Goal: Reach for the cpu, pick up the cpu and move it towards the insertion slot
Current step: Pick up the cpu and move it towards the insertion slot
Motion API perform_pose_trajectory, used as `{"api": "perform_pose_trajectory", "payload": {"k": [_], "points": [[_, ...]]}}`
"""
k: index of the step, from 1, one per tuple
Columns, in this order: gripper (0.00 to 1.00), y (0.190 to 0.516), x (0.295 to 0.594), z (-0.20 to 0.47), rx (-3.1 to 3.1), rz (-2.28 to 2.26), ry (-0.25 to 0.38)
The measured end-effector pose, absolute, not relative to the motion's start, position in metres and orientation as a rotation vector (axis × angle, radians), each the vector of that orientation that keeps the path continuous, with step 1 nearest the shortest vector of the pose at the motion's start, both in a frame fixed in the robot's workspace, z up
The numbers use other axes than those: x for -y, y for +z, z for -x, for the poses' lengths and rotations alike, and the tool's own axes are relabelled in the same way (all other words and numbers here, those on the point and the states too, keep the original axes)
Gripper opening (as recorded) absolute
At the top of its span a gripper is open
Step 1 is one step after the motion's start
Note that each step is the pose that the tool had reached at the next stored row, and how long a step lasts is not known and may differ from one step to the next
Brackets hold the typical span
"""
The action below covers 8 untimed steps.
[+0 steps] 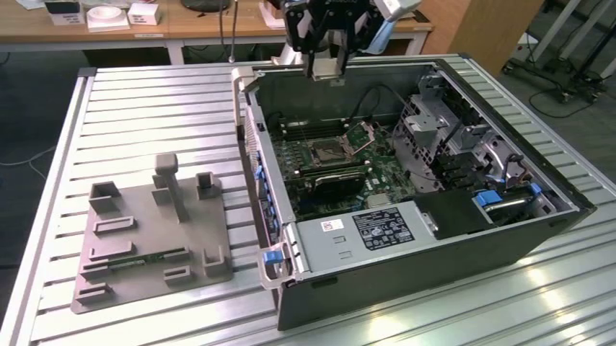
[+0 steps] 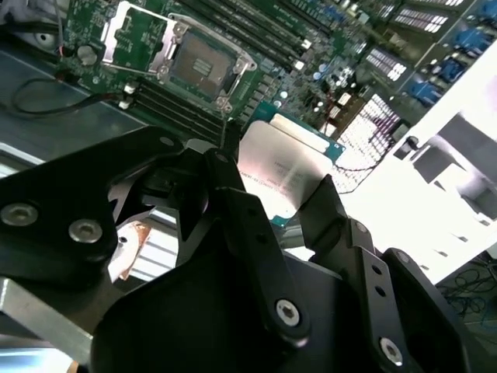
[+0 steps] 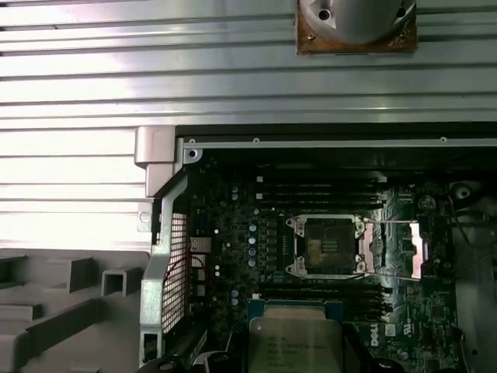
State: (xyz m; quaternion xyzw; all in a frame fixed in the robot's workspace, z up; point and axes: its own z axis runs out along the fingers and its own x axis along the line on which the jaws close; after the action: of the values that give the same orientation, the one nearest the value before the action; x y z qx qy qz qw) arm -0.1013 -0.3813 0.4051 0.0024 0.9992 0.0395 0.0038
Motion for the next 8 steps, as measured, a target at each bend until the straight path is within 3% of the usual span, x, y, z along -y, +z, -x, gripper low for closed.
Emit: {"api": "perform_pose_trajectory", "payload": {"k": [8], "points": [[0.55, 0.404, 0.368, 0.089, -3.129, -0.008, 0.134]]}}
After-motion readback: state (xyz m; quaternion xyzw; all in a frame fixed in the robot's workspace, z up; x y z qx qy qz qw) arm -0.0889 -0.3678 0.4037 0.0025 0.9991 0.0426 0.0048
